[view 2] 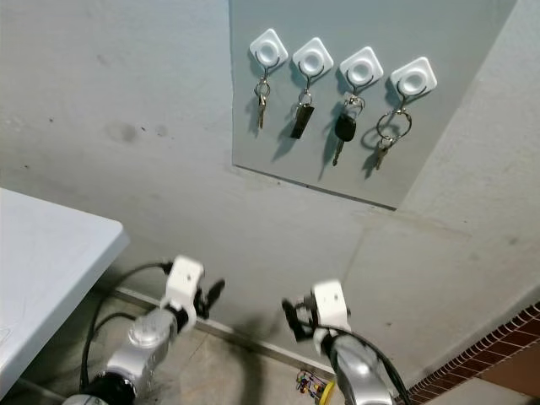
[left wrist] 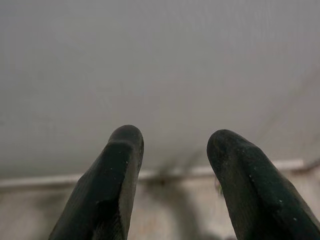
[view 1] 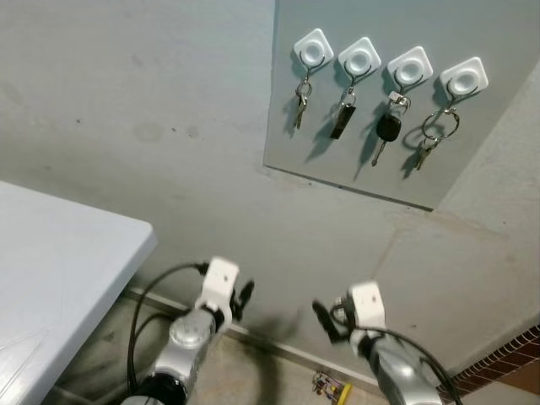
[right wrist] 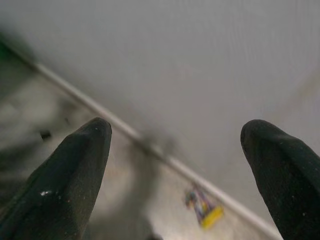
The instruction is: Hang keys on a hook
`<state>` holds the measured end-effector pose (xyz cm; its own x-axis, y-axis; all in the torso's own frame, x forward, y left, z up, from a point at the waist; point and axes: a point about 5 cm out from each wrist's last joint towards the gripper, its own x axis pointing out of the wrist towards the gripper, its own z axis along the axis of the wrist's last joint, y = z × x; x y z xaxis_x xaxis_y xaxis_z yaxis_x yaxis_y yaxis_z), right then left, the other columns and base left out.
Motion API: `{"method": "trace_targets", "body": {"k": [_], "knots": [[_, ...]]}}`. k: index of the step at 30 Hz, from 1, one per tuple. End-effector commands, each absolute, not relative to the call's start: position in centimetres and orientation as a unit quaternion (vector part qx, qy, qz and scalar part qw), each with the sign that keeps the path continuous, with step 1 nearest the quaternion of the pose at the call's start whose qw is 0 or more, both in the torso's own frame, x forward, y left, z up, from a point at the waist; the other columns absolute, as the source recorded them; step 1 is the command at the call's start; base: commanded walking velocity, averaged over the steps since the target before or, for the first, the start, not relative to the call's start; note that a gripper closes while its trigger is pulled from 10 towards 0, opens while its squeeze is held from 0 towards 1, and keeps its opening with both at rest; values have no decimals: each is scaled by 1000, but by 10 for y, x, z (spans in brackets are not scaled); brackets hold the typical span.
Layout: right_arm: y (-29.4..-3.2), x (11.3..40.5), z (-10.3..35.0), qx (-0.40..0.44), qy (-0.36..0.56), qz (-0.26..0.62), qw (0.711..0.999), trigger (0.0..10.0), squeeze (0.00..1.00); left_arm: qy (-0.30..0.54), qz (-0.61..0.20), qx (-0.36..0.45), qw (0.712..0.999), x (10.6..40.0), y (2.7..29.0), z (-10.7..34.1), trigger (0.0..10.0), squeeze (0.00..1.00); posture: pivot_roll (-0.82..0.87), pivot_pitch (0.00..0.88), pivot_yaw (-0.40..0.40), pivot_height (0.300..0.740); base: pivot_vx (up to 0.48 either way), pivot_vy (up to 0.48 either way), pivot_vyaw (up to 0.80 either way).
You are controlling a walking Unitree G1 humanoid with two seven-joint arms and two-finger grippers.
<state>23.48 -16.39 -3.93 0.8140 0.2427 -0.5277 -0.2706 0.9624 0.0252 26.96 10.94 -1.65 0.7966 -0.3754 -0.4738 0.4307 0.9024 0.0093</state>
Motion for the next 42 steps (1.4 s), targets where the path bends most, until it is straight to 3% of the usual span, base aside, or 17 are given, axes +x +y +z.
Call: {"method": "trace_targets", "body": {"k": [1,9,11,19,20,21,22,31,42], "knots": [[-167,231,-43,-29,279,128,951,10000,1000,242,-222,76,942,267,109,-19,10000,0,-159,0,-21,724,0,0,0],[-179,189,-74,-38,375,84,922,10000,1000,317,-209,88,921,240,121,-46,10000,0,-157,0,2,724,0,0,0],[-184,167,-85,-31,413,60,908,10000,1000,360,-200,108,905,224,132,-60,10000,0,-157,0,11,724,0,0,0],[-186,145,-95,-7,443,33,896,10000,1000,405,-156,81,897,204,152,-73,10000,0,-151,0,18,724,0,0,0],[-186,144,-95,1,444,31,895,10000,961,412,-146,72,897,202,155,-74,10000,0,-151,0,18,724,0,0,0],[-185,144,-96,7,445,31,895,10000,188,416,-140,66,896,200,156,-75,10000,0,-151,0,18,724,0,0,0],[-184,144,-96,9,445,34,895,10000,0,422,-134,67,894,197,159,-77,10000,0,-151,0,17,724,0,0,0],[-184,144,-97,-19,459,36,888,10000,0,443,-130,48,886,185,161,-83,10000,0,-156,0,17,724,0,0,0],[-184,142,-98,-30,466,41,883,10000,0,446,-124,38,886,181,160,-85,10000,0,-152,0,12,724,0,0,-639]]}}
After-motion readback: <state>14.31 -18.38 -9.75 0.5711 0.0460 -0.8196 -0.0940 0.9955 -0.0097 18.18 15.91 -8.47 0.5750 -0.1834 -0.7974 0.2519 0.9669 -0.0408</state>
